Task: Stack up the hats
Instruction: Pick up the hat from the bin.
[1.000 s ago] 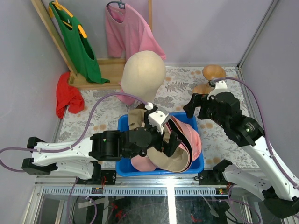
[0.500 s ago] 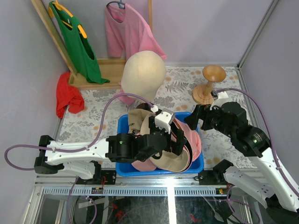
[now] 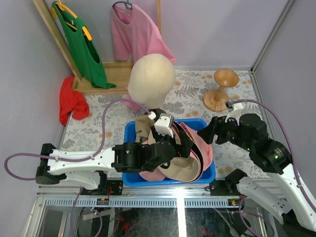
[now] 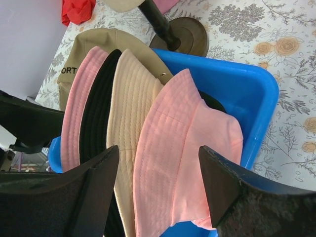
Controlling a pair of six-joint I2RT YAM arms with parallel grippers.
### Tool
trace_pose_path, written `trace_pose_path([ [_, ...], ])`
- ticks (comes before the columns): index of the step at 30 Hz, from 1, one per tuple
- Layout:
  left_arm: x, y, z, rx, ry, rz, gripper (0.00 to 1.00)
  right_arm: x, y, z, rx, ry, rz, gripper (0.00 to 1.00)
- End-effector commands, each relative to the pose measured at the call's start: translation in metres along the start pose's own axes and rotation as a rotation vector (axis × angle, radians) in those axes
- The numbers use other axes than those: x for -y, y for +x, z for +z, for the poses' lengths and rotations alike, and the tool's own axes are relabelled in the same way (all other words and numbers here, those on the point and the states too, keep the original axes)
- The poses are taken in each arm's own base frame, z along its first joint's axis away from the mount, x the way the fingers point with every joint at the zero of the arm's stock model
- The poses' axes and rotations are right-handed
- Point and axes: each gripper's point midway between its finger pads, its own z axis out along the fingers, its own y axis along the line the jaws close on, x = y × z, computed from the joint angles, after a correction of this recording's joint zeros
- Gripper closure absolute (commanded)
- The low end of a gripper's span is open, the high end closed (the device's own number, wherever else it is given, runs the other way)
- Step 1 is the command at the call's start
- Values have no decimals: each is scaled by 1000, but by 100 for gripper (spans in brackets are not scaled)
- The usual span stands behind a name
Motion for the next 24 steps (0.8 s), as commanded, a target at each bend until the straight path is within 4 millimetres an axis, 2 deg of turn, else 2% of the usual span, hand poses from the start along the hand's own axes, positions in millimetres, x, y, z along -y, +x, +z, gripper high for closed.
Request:
trace_pose_path([
  [1,8,-5,6,44,7,-94,19,-11,6,-6,-26,-61,6,29],
  [3,7,-4,7,44,7,-111,24,-11,7,-7,-29,-62,8,31],
  [11,3,2,6,41,12,-160,34,-8,14,-11,-36,-51,24,31],
  [17,2,13,12,23,8,-162,38,-6,17,-13,-39,-44,29,32],
  [19,4,18,16,8,12,-151,50,-3,19,-13,-41,-32,31,32],
  [20,4,20,17,2,12,-148,67,-1,20,-13,-41,-22,32,32],
  [21,3,22,17,-3,7,-153,92,1,20,-12,-39,-12,32,32],
  [22,0,24,17,-8,0,-152,99,3,21,-12,-40,-2,32,31],
  [24,-5,21,13,-3,-5,-170,100,8,23,-10,-42,20,35,31],
])
